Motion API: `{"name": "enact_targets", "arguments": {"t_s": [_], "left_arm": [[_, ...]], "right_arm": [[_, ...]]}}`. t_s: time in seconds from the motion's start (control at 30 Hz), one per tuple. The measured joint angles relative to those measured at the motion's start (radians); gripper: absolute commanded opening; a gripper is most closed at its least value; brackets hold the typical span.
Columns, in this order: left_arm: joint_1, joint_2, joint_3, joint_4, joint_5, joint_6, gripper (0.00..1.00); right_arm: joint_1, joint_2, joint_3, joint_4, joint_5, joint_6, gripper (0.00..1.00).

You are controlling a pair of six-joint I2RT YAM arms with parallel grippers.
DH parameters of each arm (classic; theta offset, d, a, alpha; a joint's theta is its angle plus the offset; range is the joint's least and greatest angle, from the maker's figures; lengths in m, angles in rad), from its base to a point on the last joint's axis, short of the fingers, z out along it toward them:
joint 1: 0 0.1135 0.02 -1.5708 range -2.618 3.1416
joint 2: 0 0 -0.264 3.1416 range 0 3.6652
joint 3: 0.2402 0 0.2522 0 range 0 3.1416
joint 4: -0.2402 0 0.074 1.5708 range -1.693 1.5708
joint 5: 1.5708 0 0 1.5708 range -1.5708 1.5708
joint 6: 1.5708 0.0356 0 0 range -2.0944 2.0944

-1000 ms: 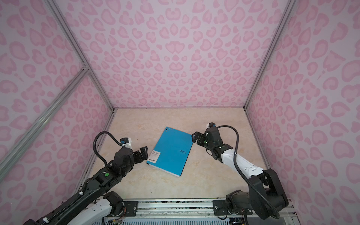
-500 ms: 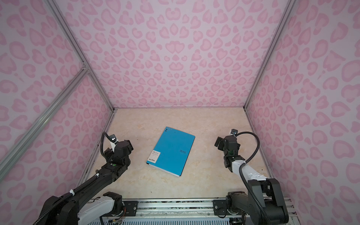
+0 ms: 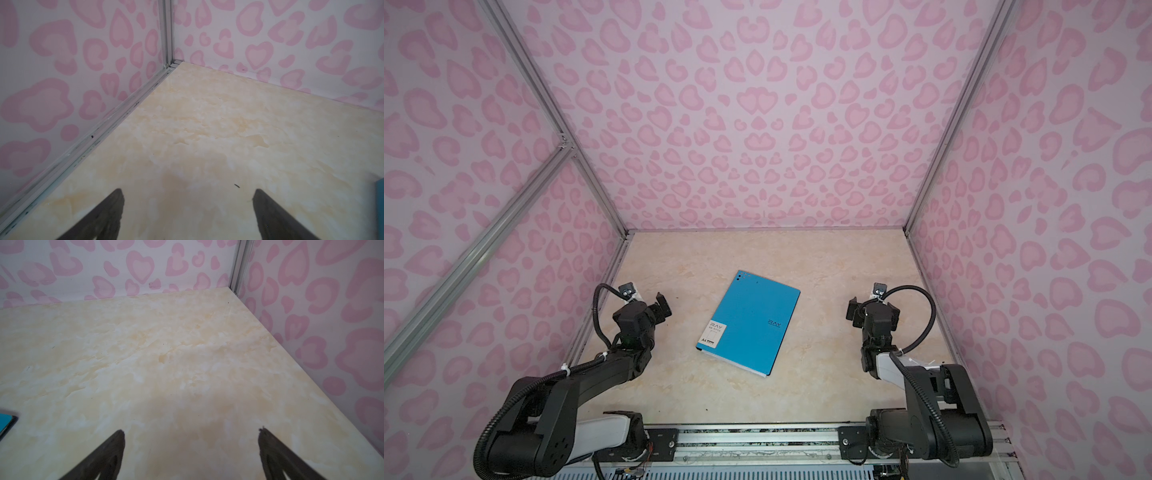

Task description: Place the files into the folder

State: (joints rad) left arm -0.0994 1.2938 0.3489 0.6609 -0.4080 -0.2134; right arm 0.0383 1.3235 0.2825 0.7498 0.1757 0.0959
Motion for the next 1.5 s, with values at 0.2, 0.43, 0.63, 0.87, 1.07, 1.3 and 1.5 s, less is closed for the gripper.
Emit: {"name": "enact_targets", "arguments": {"t_s": [0.2, 0.43, 0.63, 0.87, 1.07, 1.3, 1.5], "left_arm": [[-0.001, 0.007, 0.011, 0.003, 0.039, 0.031, 0.98], [0.035, -0.006, -0.027, 0.050, -0.045, 0.038, 0.97], [0.082, 0.049, -0.045, 0.171, -0.033, 0.038, 0.97], [0.105, 0.100, -0.023, 0.196, -0.008, 0.031, 0.97], [0.089, 0.151, 0.054, 0.166, 0.038, 0.059, 0.96], [0.053, 0.153, 0.048, 0.157, 0.028, 0.085, 0.97], [0.108, 0.182, -0.057, 0.274, 0.121, 0.101, 0.97]], "right_arm": [[0.000, 0.198, -0.105, 0.349, -0.017, -0.055, 1.00], [-0.009, 0.240, -0.062, 0.475, 0.029, -0.047, 1.00], [-0.002, 0.240, -0.026, 0.425, 0.011, -0.055, 1.00], [0.002, 0.241, 0.035, 0.341, 0.026, -0.058, 1.00], [0.003, 0.243, 0.035, 0.312, 0.026, -0.062, 1.00], [0.005, 0.243, 0.035, 0.310, 0.026, -0.064, 1.00], [0.005, 0.243, 0.035, 0.307, 0.026, -0.065, 1.00]]}}
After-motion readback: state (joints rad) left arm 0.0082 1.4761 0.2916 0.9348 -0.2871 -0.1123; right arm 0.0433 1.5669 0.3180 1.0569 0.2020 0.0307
